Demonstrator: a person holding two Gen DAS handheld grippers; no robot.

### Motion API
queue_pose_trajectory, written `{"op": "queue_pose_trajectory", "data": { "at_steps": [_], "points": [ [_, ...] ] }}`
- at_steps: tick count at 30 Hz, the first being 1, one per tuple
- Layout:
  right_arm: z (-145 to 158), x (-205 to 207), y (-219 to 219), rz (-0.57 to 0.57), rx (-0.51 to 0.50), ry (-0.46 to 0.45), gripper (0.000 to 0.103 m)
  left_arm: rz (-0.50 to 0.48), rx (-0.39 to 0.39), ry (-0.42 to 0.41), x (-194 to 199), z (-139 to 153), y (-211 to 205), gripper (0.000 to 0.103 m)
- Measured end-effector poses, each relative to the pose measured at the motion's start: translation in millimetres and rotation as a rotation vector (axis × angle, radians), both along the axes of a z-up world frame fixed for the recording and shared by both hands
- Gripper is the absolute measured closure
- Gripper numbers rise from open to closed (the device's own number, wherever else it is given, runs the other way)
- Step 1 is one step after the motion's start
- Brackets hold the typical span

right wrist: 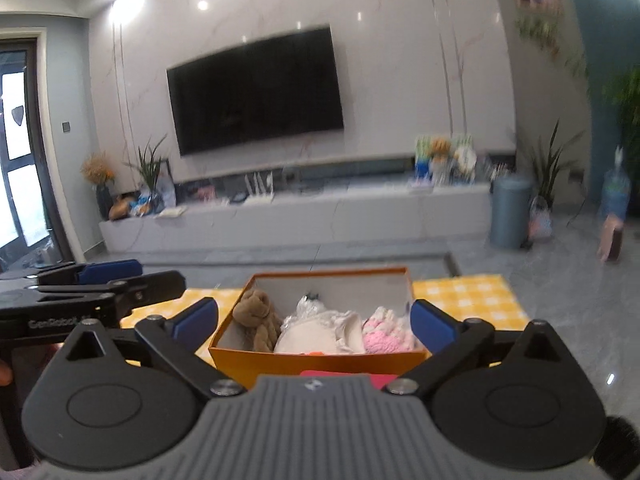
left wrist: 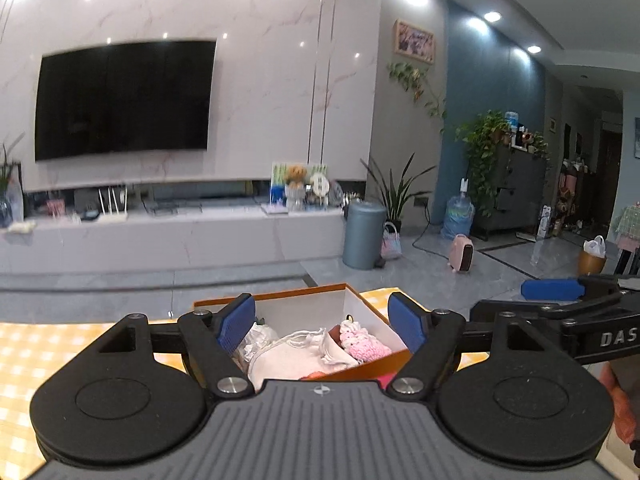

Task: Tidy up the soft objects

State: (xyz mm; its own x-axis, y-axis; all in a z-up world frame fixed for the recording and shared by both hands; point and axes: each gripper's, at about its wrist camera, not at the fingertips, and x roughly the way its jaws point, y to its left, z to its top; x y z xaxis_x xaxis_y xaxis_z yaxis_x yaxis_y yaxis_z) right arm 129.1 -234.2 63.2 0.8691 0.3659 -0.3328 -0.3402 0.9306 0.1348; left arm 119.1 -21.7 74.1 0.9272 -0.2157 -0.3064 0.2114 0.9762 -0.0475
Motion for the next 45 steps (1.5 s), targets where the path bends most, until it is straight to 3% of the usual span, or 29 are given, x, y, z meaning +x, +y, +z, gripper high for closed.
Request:
{"op": "queue_pose_trajectory", "data": {
  "at_steps": [6, 10, 19, 27, 30, 36, 40, 45],
  "points": [
    [-20, -65, 17, -0.056, -0.094, -0.127, 0.003, 0.021, 0.003, -0.046, -45, -15, -2, 0.014],
    [-39, -93, 26, -0.084, -0.109, -0.130, 0.003, 0.055, 0.013, -0.035, -61, -29, -2, 0.015],
    [-82, -138, 37, -0.135, -0.171, -0.114, 0.003, 0.221, 0.049, -0.096, -90, -59, -4, 0.015],
    [-110, -146, 31, -0.144, -0.153, -0.086, 0.003, 0.266, 0.114, -0.036, -93, -86, -10, 0.010],
    [-120, -139, 26, -0.159, -0.133, -0.034, 0.003, 0.264, 0.147, -0.007, -90, -92, -13, 0.010],
    [-138, -118, 16, -0.177, -0.083, 0.092, 0.003, 0.258, 0.129, 0.108, -91, -115, -7, 0.010],
    [-145, -113, 15, -0.178, -0.076, 0.125, 0.003, 0.264, 0.121, 0.168, -89, -126, -2, 0.010],
    [-148, -108, 14, -0.190, -0.074, 0.141, 0.003, 0.240, 0.153, 0.186, -92, -134, -9, 0.010]
  ]
}}
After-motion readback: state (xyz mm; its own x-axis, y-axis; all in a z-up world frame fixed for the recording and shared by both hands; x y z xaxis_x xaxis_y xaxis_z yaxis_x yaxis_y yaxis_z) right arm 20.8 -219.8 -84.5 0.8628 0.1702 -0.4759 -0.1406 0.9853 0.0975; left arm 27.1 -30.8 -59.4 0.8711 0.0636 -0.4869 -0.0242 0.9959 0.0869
